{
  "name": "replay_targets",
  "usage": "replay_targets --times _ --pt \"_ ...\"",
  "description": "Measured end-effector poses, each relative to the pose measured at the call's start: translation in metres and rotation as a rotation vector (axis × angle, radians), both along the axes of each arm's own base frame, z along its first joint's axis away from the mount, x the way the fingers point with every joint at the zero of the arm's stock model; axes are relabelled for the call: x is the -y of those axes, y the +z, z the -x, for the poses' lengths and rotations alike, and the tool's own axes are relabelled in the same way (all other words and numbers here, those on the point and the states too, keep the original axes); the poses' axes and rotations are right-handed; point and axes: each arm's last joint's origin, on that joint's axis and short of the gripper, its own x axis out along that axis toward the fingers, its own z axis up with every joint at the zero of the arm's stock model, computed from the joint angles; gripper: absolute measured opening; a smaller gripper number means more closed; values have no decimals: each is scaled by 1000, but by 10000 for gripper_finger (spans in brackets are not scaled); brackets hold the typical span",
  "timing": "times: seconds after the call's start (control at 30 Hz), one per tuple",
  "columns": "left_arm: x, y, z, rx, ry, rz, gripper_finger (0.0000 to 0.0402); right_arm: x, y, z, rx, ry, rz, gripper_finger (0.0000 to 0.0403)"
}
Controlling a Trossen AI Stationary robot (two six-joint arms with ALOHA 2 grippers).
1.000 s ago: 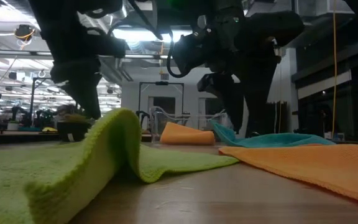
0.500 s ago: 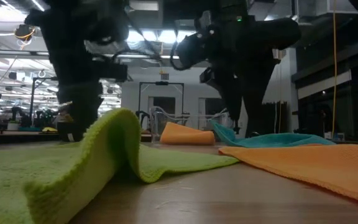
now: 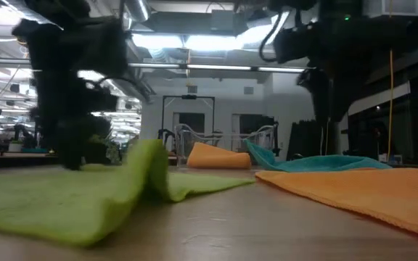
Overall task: Fold microfiber towels
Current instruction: Fold the green microfiber cloth
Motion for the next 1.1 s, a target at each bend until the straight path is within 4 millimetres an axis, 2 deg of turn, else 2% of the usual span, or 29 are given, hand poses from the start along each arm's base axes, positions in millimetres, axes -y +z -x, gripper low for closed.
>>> replay_targets --times 0.13,0.23,0.37,0.67,0.8,0.97,1.1 --pt "12 2 22 -150 149 28 135 3 6 15 51 -42 -10 234" --pt "24 4 35 -245 249 65 135 4 9 18 99 -37 -9 234" --pt "39 8 38 -245 270 69 135 3 13 14 159 -12 -14 234" --pt "59 35 12 -47 128 -5 135 2 15 7 232 11 -20 234" --pt "67 44 2 28 26 -20 135 0 19 -1 324 0 -39 234" --pt "73 40 -11 200 -17 -15 135 -1 27 -13 474 27 -43 234" --pt "75 35 -21 292 -71 22 135 -2 26 -12 462 34 -55 234"
